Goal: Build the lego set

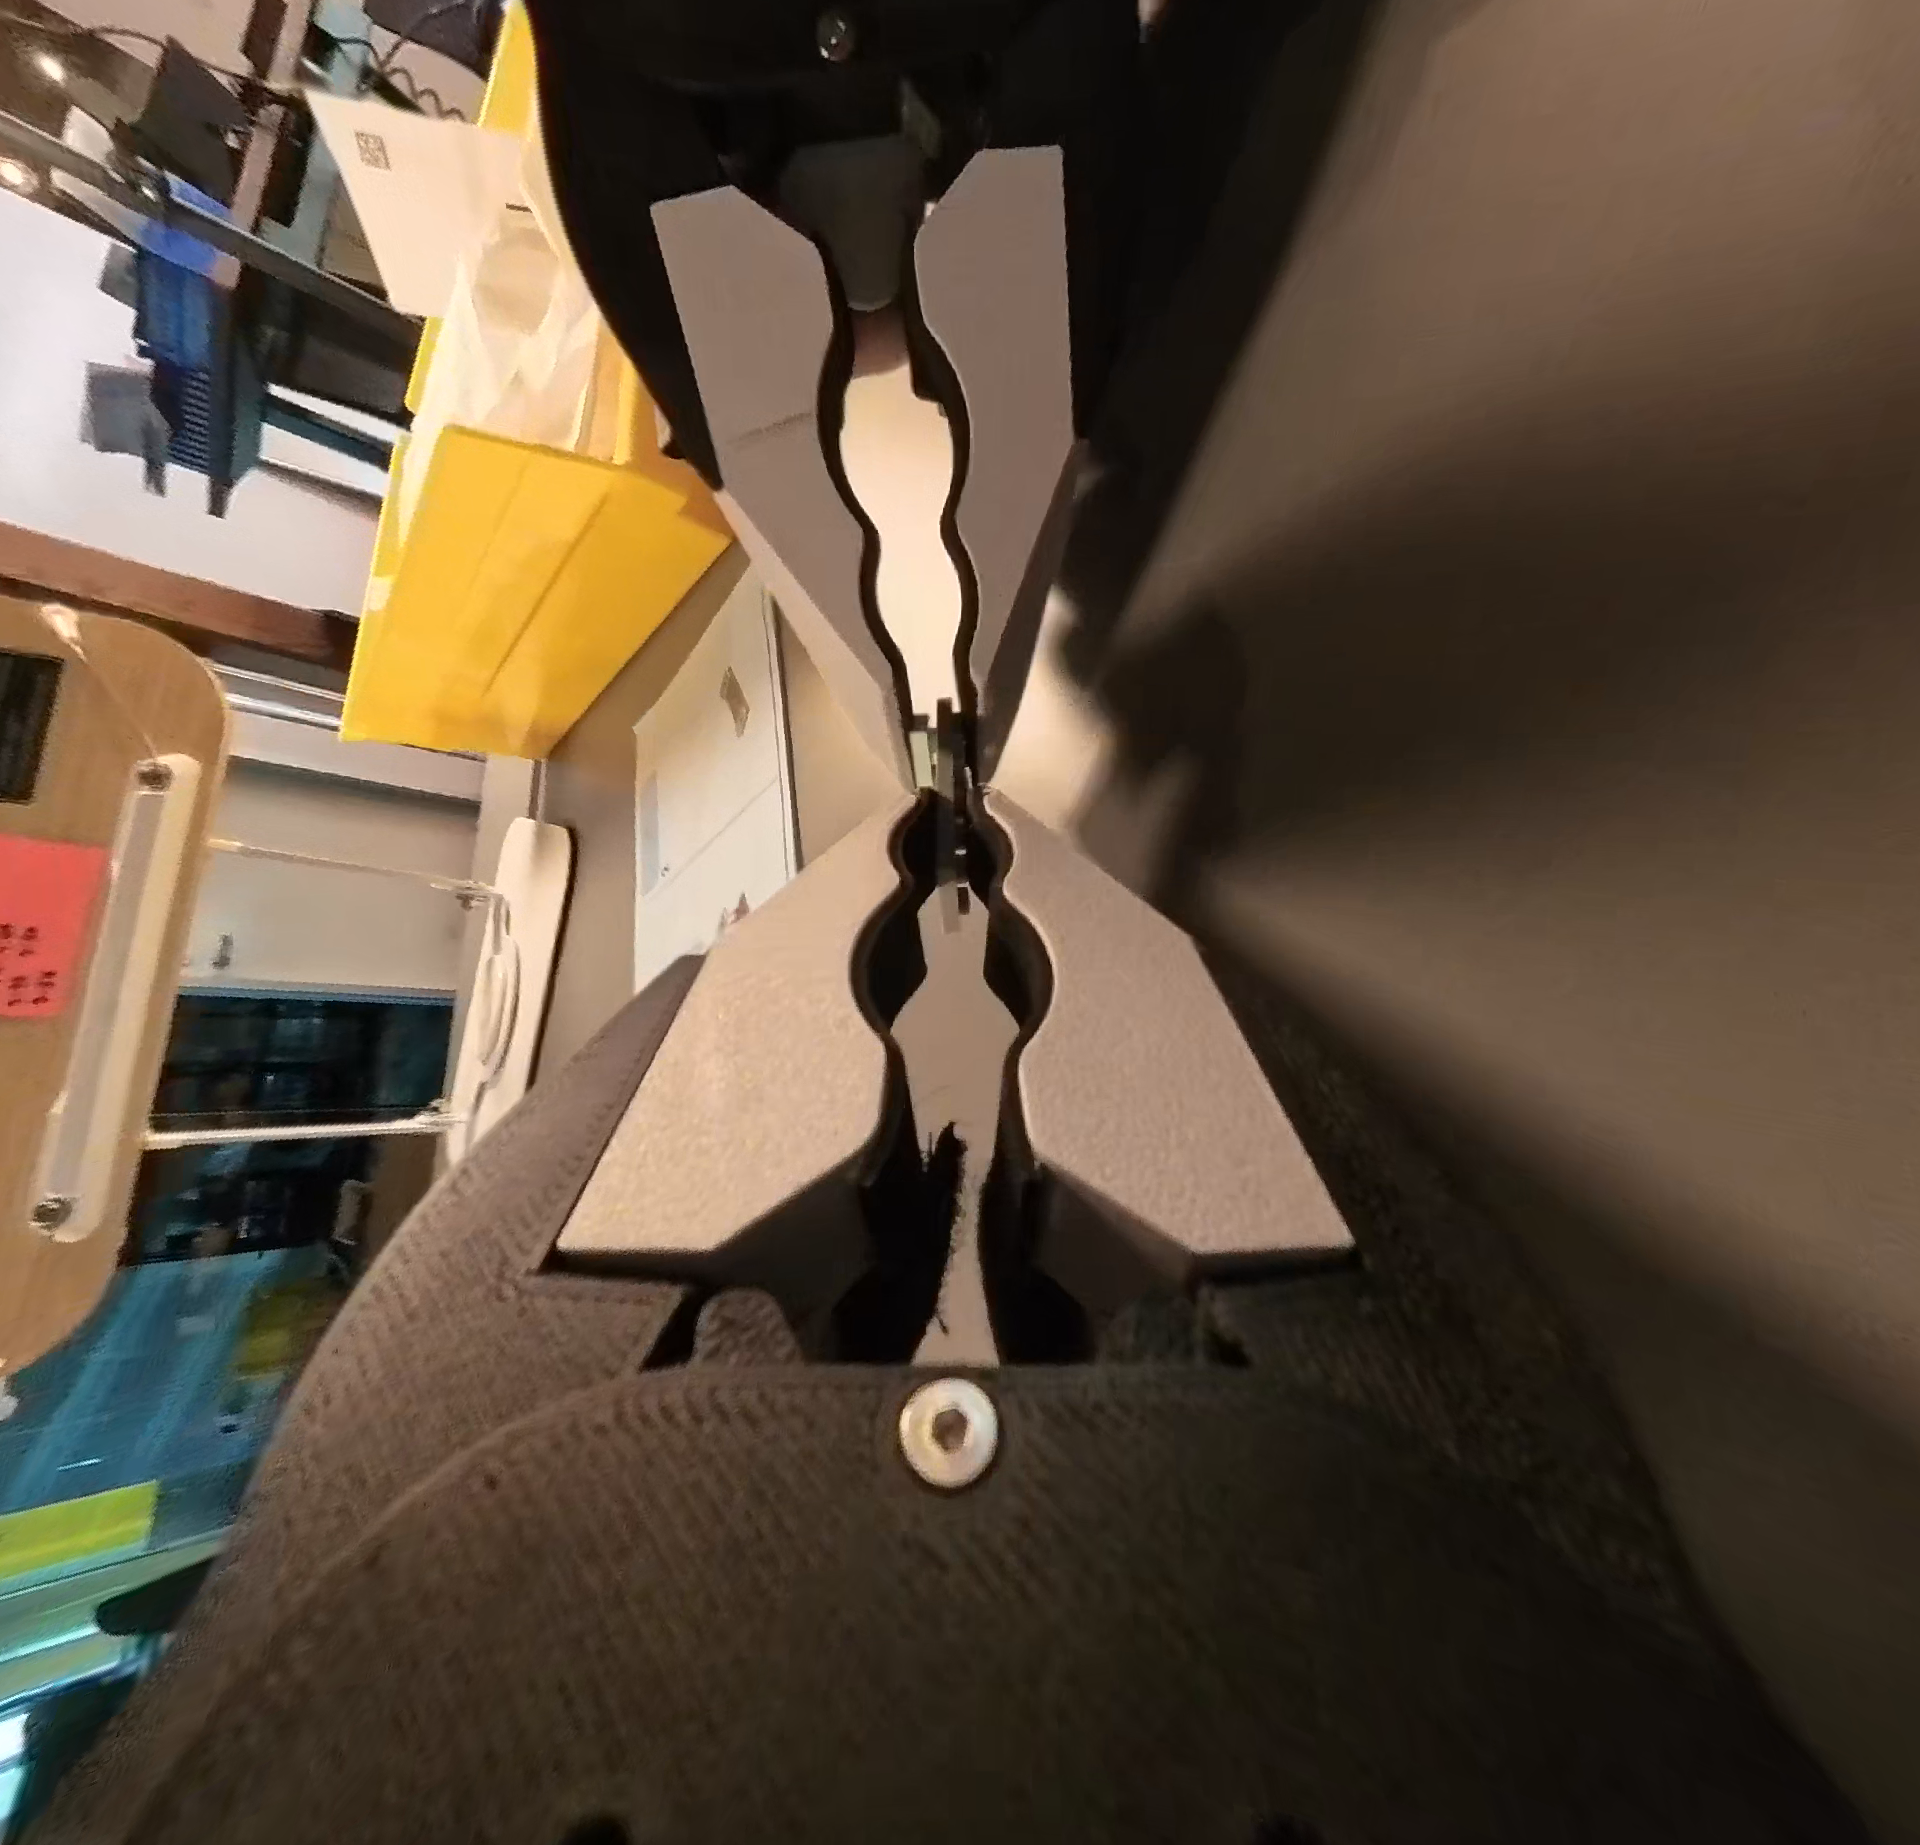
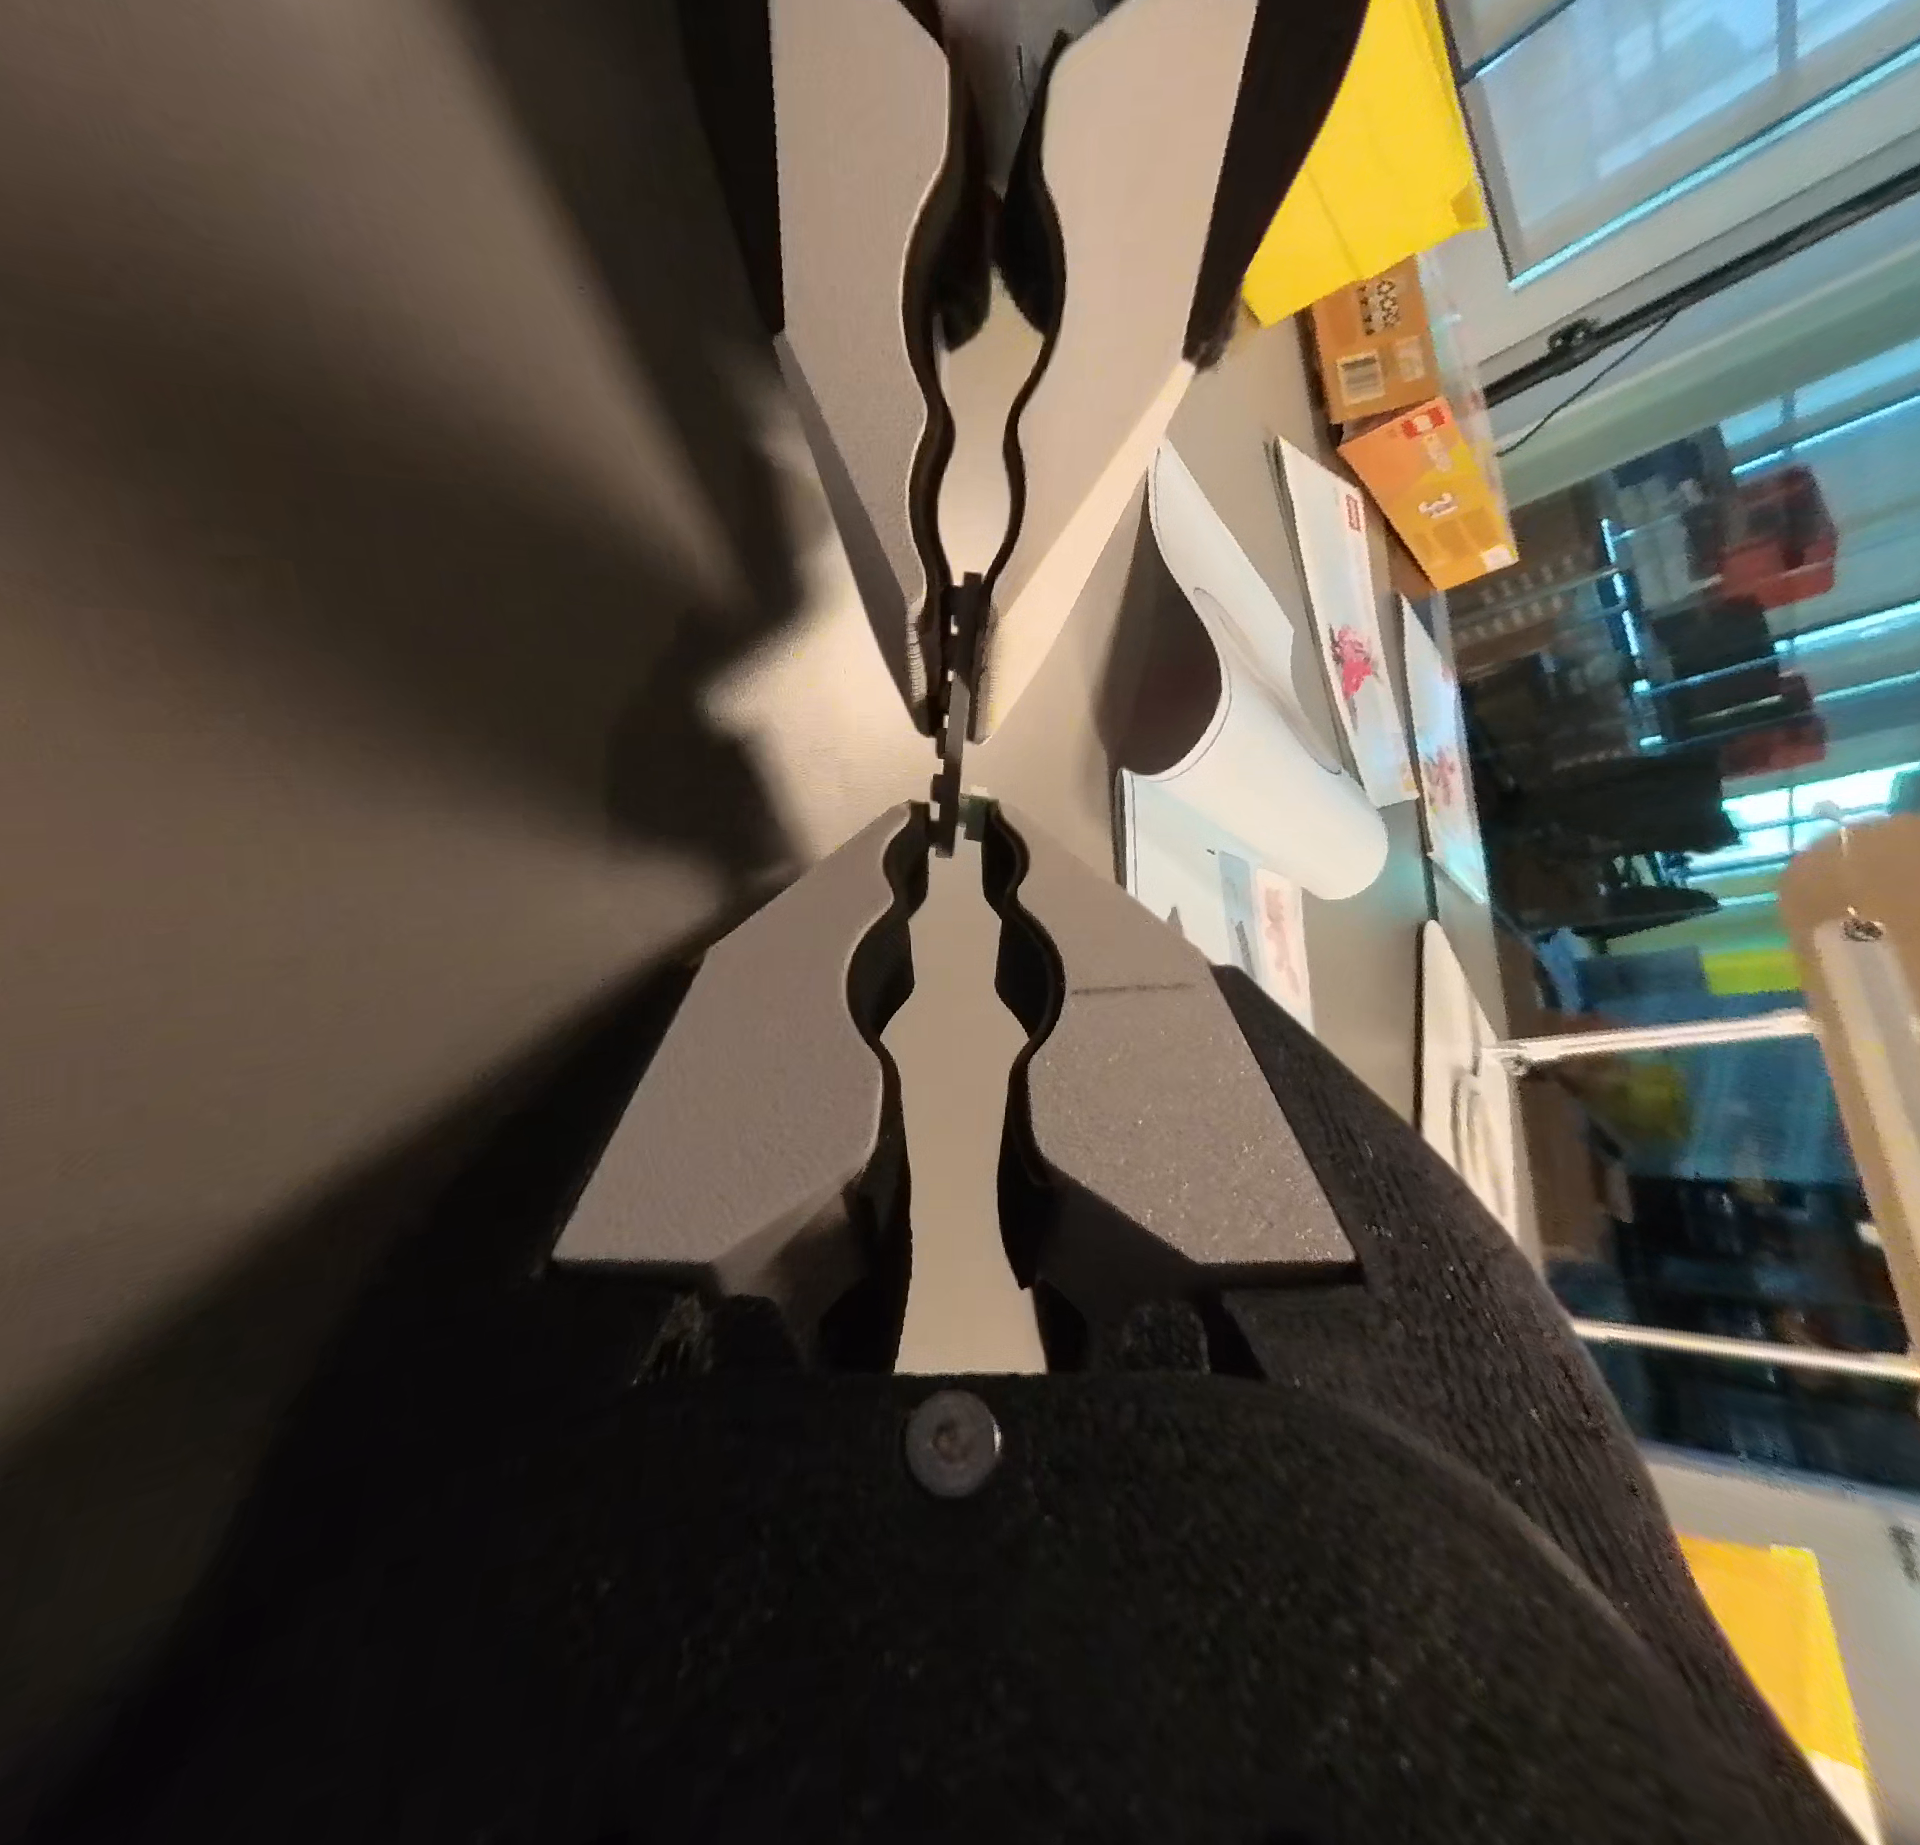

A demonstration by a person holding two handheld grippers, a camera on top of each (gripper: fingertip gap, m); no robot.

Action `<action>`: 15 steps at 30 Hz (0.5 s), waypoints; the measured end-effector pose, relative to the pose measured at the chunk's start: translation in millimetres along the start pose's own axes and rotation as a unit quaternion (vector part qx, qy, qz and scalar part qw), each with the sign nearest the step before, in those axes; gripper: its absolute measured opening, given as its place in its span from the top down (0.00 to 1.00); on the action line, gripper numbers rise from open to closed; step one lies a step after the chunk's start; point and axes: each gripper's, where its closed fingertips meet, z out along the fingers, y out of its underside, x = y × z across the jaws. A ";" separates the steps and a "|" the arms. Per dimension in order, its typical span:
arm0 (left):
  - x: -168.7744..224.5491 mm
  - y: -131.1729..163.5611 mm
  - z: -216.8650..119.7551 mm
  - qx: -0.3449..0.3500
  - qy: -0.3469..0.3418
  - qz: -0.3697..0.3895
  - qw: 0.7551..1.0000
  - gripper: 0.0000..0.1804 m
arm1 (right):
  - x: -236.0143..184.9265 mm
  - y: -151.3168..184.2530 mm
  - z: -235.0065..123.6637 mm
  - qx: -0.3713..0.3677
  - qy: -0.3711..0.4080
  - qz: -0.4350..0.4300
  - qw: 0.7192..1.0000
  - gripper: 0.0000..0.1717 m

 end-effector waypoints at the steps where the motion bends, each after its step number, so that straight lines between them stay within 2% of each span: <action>1: -1.2 -1.0 -0.7 0.002 -0.004 0.002 1.000 0.98 | 1.4 -0.9 -1.0 0.004 0.003 -0.001 1.000 0.96; 15: -6.6 -1.9 -3.2 0.012 -0.008 -0.023 1.000 0.98 | 8.0 -1.9 -4.1 -0.005 0.021 -0.016 1.000 0.96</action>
